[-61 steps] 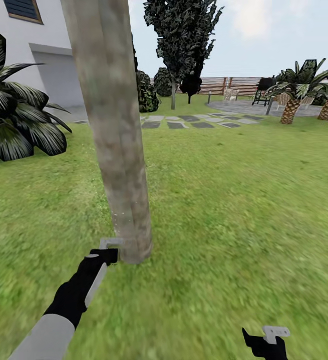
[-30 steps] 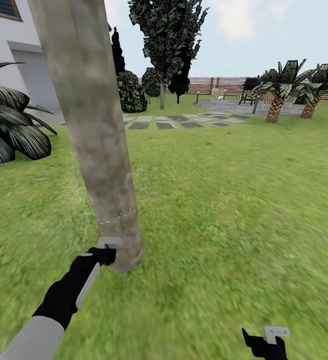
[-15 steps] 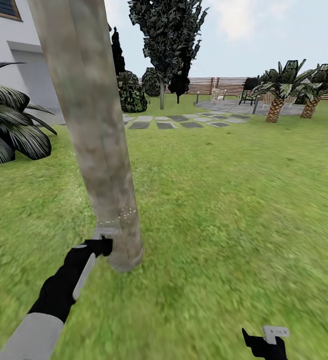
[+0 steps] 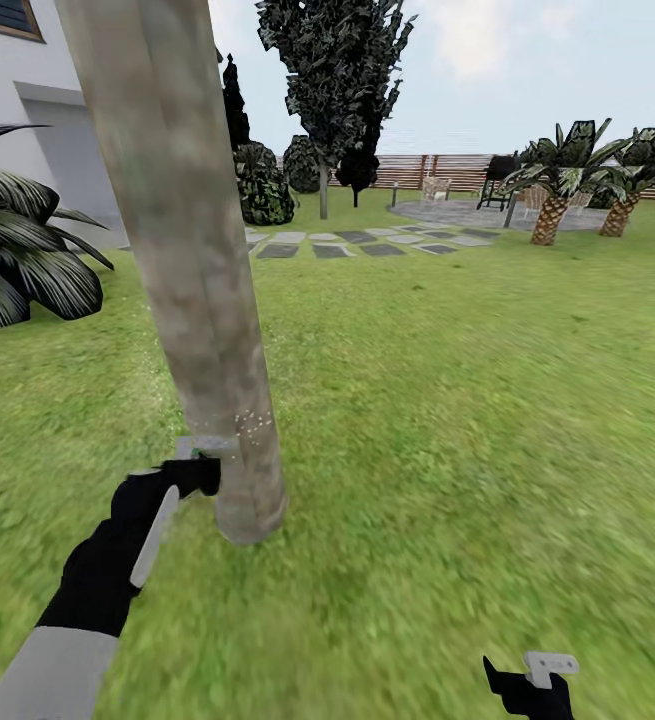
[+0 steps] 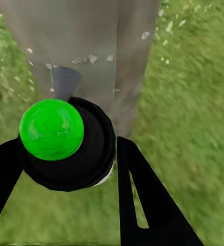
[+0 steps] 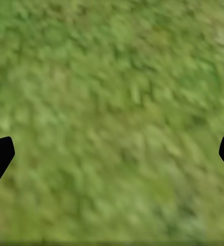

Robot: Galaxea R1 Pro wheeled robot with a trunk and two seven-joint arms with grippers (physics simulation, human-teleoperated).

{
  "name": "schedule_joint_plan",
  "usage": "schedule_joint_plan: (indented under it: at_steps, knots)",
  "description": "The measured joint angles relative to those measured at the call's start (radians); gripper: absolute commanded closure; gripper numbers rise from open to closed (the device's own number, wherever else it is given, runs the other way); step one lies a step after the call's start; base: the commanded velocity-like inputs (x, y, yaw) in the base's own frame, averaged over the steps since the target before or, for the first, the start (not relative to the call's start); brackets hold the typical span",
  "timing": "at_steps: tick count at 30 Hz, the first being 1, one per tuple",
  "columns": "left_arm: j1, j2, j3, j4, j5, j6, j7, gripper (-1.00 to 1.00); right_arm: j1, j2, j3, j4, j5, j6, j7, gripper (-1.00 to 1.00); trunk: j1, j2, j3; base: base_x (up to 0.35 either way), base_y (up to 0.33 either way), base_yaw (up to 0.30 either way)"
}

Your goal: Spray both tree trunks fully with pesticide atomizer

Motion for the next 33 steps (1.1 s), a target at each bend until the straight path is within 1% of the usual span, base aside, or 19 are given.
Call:
schedule_joint_plan:
  at_steps: [3,4,7,9,12,13,14,16,18,19,21,22,23,24,26,28,31,32,33]
  knots:
    - [-0.012,0.043,0.022,-0.001,0.004,0.047,0.000,1.00,0.000,0.000,0.000,0.000,0.000,0.000,0.000,-1.00,0.000,0.000,0.000,0.000,0.000,0.000]
    - [-0.019,0.047,0.021,-0.002,0.011,0.052,-0.001,1.00,0.000,0.000,0.000,0.000,0.000,0.000,0.000,-1.00,0.000,0.000,0.000,0.000,0.000,0.000]
    - [-0.025,0.040,-0.009,-0.017,0.022,0.077,-0.013,1.00,0.000,0.000,-0.001,0.000,0.000,0.000,0.000,-1.00,0.000,0.000,0.000,0.000,0.000,0.000]
    - [-0.025,0.037,-0.057,-0.062,0.022,0.124,-0.080,1.00,0.000,0.000,-0.001,0.000,0.000,0.000,0.000,-1.00,0.000,0.000,0.000,0.000,0.000,0.000]
    - [-0.026,0.042,-0.063,-0.091,0.009,0.149,-0.103,1.00,0.000,0.000,0.000,0.000,0.000,0.000,0.000,-1.00,0.000,0.000,0.000,0.000,0.000,0.000]
    - [-0.028,0.049,-0.050,-0.094,0.000,0.155,-0.105,1.00,0.000,0.000,0.000,0.000,0.000,0.000,0.000,-1.00,0.000,0.000,0.000,0.000,0.000,0.000]
    - [-0.028,0.056,-0.014,-0.095,-0.005,0.158,-0.106,1.00,0.000,0.000,-0.001,0.000,0.000,0.000,0.000,-1.00,0.000,0.000,0.000,0.000,0.000,0.000]
    - [-0.030,0.090,0.033,-0.095,-0.003,0.161,-0.107,1.00,0.000,0.000,0.000,0.000,0.000,0.000,0.000,-1.00,0.000,0.000,0.000,0.000,0.000,0.000]
    - [-0.046,0.133,0.051,-0.095,0.001,0.168,-0.108,1.00,0.000,0.000,0.001,0.000,0.000,0.000,0.000,-1.00,0.000,0.000,0.000,0.000,0.000,0.000]
    - [-0.051,0.138,0.050,-0.097,0.012,0.175,-0.108,1.00,0.000,0.000,0.001,0.000,0.000,0.000,0.000,-1.00,0.000,0.000,0.000,0.000,0.000,0.000]
    - [-0.053,0.129,0.042,-0.106,0.017,0.180,-0.108,1.00,0.000,0.000,0.001,0.000,0.000,0.000,0.000,-1.00,0.000,0.000,0.000,0.000,0.000,0.000]
    - [-0.053,0.125,0.020,-0.110,0.023,0.182,-0.108,1.00,0.000,0.000,0.001,0.000,0.000,0.000,0.000,-1.00,0.000,0.000,0.000,0.000,0.000,0.000]
    - [-0.055,0.118,-0.042,-0.131,0.028,0.192,-0.107,1.00,0.000,0.000,0.001,0.000,0.000,0.000,0.000,-1.00,0.000,0.000,0.000,0.000,0.000,0.000]
    - [-0.056,0.110,-0.071,-0.153,0.031,0.196,-0.107,1.00,0.000,0.000,0.001,0.000,0.000,0.000,0.000,-1.00,0.000,0.000,0.000,0.000,0.000,0.000]
    - [-0.057,0.096,-0.086,-0.170,0.019,0.199,-0.107,1.00,0.000,0.000,0.001,0.000,0.000,0.000,0.000,-1.00,0.000,0.000,0.000,0.000,0.000,0.000]
    - [-0.072,0.092,-0.088,-0.176,0.013,0.201,-0.107,1.00,0.000,0.000,0.001,0.000,0.000,0.000,0.000,-1.00,0.000,0.000,0.000,0.000,0.000,0.000]
    - [-0.094,0.102,-0.082,-0.177,0.033,0.203,-0.106,1.00,0.000,0.000,0.001,0.000,0.000,0.000,0.000,-1.00,0.000,0.000,0.000,0.000,0.000,0.000]
    - [-0.096,0.105,-0.066,-0.177,0.033,0.204,-0.106,1.00,0.000,0.000,0.001,0.000,0.000,0.000,0.000,-1.00,0.000,0.000,0.000,0.000,0.000,0.000]
    - [-0.099,0.109,-0.016,-0.177,0.035,0.205,-0.107,1.00,0.000,0.000,0.001,0.000,0.000,0.000,0.000,-1.00,0.000,0.000,0.000,0.000,0.000,0.000]
